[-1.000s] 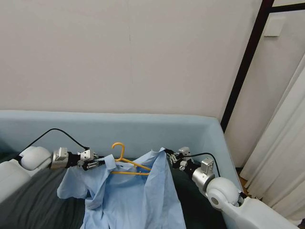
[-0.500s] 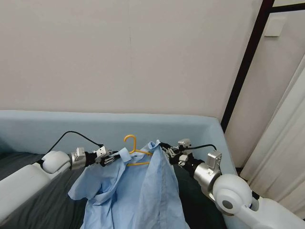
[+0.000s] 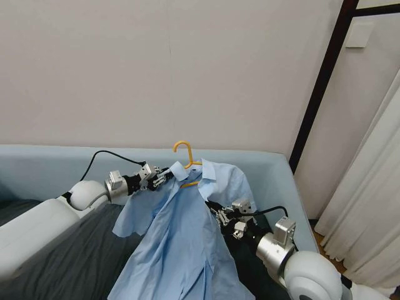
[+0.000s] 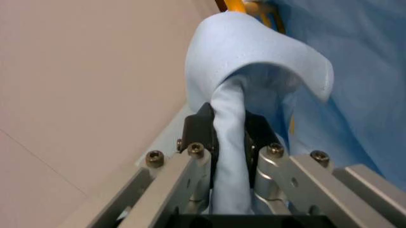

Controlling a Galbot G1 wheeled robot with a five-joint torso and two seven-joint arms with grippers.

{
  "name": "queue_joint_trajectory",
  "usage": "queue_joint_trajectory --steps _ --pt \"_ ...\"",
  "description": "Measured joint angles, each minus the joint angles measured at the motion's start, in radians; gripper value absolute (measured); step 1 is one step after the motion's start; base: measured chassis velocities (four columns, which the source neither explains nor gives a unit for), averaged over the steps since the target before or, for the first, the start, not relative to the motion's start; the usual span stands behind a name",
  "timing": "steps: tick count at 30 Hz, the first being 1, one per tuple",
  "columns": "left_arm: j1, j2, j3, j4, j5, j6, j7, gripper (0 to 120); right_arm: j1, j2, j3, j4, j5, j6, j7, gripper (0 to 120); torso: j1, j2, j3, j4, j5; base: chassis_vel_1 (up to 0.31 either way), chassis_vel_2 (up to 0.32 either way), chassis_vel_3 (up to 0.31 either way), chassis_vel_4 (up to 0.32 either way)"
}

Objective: Pick up the clothes from the sofa and hang them on the clothes hanger.

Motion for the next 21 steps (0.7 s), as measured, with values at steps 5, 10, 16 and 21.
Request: queue_joint_trajectory --steps 5,10,16,21 --pt "-0.026 0.049 -0.003 -0.04 -0.008 -0.014 0.016 7 0.042 0.02 -0.033 -0.043 -0.04 0.007 0.024 0 0.0 0.0 0.0 0.0 -0.0004 0.0 0.0 0.0 0.0" --pt "-0.026 0.098 -0.024 -0.062 0.027 -0.036 0.043 7 0.034 0.016 -0.046 -0.066 -0.08 0.007 0.009 4 0.0 0.0 0.0 0.0002 -0.0004 0.0 0.0 0.0 0.0" --pt "-0.04 0.113 -0.04 -0.053 0.117 -0.1 0.067 7 -0.046 0.013 -0.049 -0.059 -0.142 0.006 -0.006 25 0.0 0.0 0.0 -0.0003 -0.0004 0.0 0.0 0.0 0.0" --pt "-0.083 0.099 -0.04 -0.027 0.174 -0.152 0.091 7 -0.076 0.011 -0.006 -0.028 -0.127 0.01 0.011 41 0.0 0.0 0.0 -0.0002 -0.0002 0.0 0.0 0.0 0.0"
